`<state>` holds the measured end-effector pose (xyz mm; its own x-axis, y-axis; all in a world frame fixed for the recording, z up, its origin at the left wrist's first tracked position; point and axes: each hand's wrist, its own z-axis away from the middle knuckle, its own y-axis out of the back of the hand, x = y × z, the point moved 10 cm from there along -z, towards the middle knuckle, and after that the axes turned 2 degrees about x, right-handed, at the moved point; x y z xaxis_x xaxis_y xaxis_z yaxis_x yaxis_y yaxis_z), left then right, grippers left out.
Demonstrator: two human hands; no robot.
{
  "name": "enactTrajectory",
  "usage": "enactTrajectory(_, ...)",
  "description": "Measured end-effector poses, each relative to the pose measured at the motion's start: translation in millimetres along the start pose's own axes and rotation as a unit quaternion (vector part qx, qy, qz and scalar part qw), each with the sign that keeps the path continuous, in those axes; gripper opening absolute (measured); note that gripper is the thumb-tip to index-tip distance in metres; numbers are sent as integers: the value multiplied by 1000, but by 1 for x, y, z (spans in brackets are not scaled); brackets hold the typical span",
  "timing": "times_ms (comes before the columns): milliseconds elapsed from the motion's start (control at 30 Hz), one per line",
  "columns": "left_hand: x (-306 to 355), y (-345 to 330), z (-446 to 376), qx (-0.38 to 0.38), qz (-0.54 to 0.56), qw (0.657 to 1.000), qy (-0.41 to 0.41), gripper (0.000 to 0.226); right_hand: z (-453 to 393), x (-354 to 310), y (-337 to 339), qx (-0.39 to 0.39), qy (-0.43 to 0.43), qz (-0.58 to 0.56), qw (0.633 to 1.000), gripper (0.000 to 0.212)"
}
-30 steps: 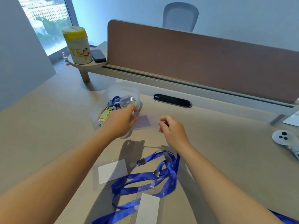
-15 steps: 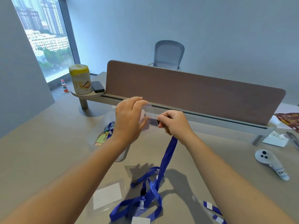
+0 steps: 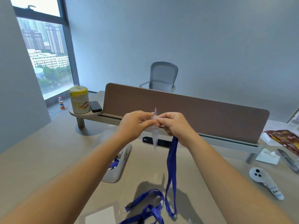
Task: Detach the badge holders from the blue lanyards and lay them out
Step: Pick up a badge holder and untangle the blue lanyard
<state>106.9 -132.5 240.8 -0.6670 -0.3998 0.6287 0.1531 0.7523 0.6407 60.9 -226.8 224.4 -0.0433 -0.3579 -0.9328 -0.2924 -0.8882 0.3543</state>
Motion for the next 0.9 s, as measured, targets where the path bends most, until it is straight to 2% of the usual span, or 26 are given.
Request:
enactTrajectory(67, 1, 4, -6, -3, 82, 996, 29, 36, -3, -13, 4, 7, 20, 33, 999, 27)
enactTrajectory(133, 3, 10, -11, 1, 79, 996, 31, 32, -7, -25, 6, 17, 44, 69, 996, 28)
enactTrajectory(333, 18, 32, -15, 95, -16, 995, -39, 22, -13, -33, 5, 37, 64, 78, 994, 29)
enactTrajectory(433, 36, 39, -9, 134, -126, 973, -142, 20, -15, -29, 3, 40, 59, 68, 995, 28)
enactTrajectory(500, 45, 36, -5, 132, -208, 947, -207, 19, -16, -27, 1, 40, 60, 77, 994, 29)
enactTrajectory(567, 48, 28, -3, 113, -278, 922, -244, 7, -17, -25, -2, 39, 61, 102, 992, 29)
enactTrajectory(600, 47, 23, -3, 92, -302, 914, -256, 13, -16, -24, -3, 41, 63, 116, 990, 28)
enactTrajectory(733, 40, 4, -2, 16, -354, 895, -270, 22, -15, -24, -7, 47, 79, 143, 985, 19)
enactTrajectory(900, 39, -1, 2, 42, -353, 886, -298, 13, -14, -18, -11, 38, 84, 159, 983, 16)
